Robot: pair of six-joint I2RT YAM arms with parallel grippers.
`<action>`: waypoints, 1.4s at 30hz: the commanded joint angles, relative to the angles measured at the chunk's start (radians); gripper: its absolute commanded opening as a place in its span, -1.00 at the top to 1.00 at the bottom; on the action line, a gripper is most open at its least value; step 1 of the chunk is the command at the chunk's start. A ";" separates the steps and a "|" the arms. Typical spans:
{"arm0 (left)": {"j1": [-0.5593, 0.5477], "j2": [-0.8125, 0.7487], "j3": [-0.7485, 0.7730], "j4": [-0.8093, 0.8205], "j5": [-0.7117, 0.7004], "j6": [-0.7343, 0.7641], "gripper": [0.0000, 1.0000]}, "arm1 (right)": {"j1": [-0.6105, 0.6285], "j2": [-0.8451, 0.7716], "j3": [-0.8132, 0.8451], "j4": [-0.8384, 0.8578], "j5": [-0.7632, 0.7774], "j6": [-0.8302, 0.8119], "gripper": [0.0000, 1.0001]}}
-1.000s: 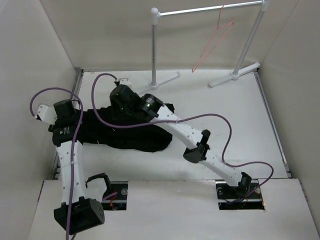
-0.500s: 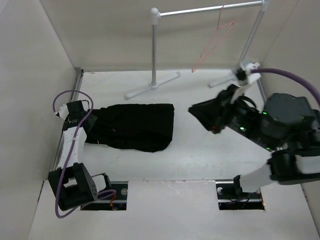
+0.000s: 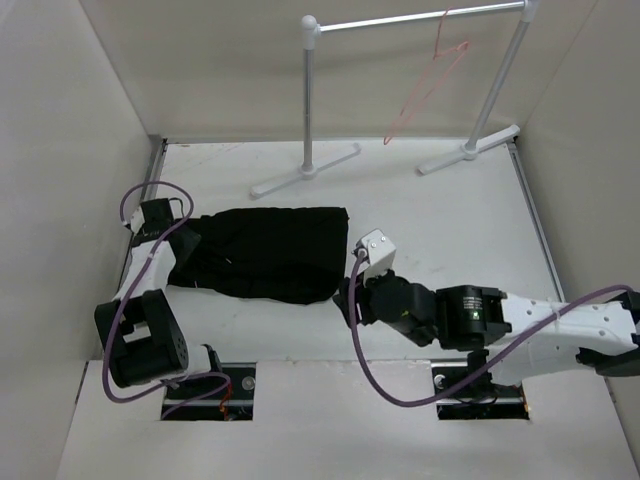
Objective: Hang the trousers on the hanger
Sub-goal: Fold the trousers at the center of the board.
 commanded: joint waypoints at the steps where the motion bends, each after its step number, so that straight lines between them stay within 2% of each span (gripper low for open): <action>1: 0.000 0.033 0.021 0.039 0.018 0.015 0.11 | -0.070 -0.057 -0.040 0.184 -0.123 0.085 -0.30; 7: -0.009 0.035 0.004 0.080 0.067 -0.003 0.39 | -0.207 -0.095 -0.177 0.241 -0.279 0.167 -0.34; 10: -0.009 0.021 -0.016 0.083 0.068 -0.011 0.70 | -0.240 -0.107 -0.229 0.254 -0.303 0.185 -0.41; 13: 0.001 -0.038 -0.014 0.070 0.070 -0.025 0.88 | -0.277 -0.124 -0.278 0.276 -0.331 0.204 -0.44; 24: -0.103 -0.275 0.228 -0.127 0.049 -0.071 0.97 | -0.365 -0.086 -0.346 0.374 -0.434 0.201 -0.50; 28: -0.080 -0.361 0.282 -0.206 -0.075 -0.060 1.00 | -0.406 -0.074 -0.338 0.388 -0.480 0.187 -0.54; 32: 0.006 -0.405 0.383 -0.295 -0.142 -0.042 1.00 | -0.421 -0.069 -0.340 0.408 -0.510 0.173 -0.56; 35: 0.024 -0.434 0.444 -0.334 -0.287 -0.001 1.00 | -0.431 -0.045 -0.367 0.444 -0.526 0.168 -0.61; 38: 0.052 -0.436 0.364 -0.325 -0.422 0.056 1.00 | -0.466 0.027 -0.398 0.510 -0.555 0.175 -0.73; 42: 0.171 -0.378 0.178 -0.262 -0.513 0.056 1.00 | -0.542 0.204 -0.380 0.610 -0.647 0.167 -0.87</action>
